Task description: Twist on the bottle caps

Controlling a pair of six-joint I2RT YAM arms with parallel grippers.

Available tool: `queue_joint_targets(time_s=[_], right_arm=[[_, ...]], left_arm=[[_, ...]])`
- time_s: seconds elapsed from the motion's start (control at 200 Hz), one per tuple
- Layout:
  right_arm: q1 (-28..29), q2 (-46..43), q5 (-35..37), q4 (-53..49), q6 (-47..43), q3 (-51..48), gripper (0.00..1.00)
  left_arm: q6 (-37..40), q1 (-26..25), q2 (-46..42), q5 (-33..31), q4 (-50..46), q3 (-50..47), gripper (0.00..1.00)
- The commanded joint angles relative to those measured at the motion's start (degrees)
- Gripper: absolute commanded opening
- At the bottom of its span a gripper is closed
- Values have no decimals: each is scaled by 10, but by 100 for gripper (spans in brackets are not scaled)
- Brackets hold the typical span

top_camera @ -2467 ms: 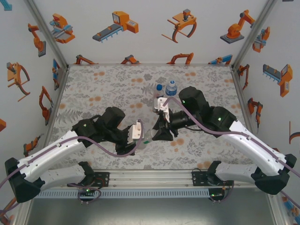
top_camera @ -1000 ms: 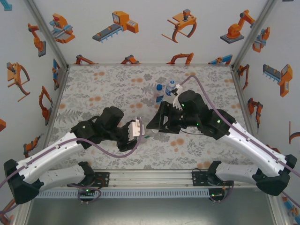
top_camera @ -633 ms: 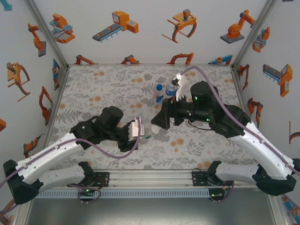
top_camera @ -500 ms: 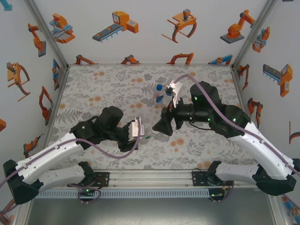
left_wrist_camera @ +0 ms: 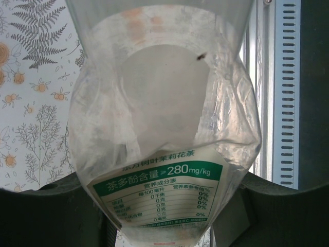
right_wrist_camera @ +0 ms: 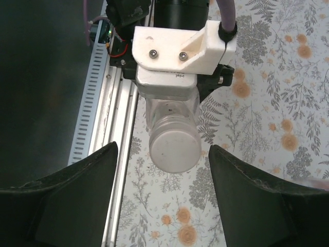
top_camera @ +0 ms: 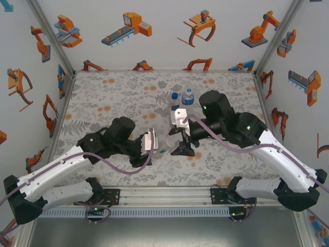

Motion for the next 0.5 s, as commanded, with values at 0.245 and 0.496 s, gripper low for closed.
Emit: queue_joint_targets(time_s=[0.245, 0.496], right_arm=[[4, 8, -8, 7, -31, 3, 56], [4, 10, -7, 10, -31, -2, 49]], left_arm=[[-8, -5, -5, 15, -4, 8, 0], [-9, -6, -4, 16, -4, 9, 0]])
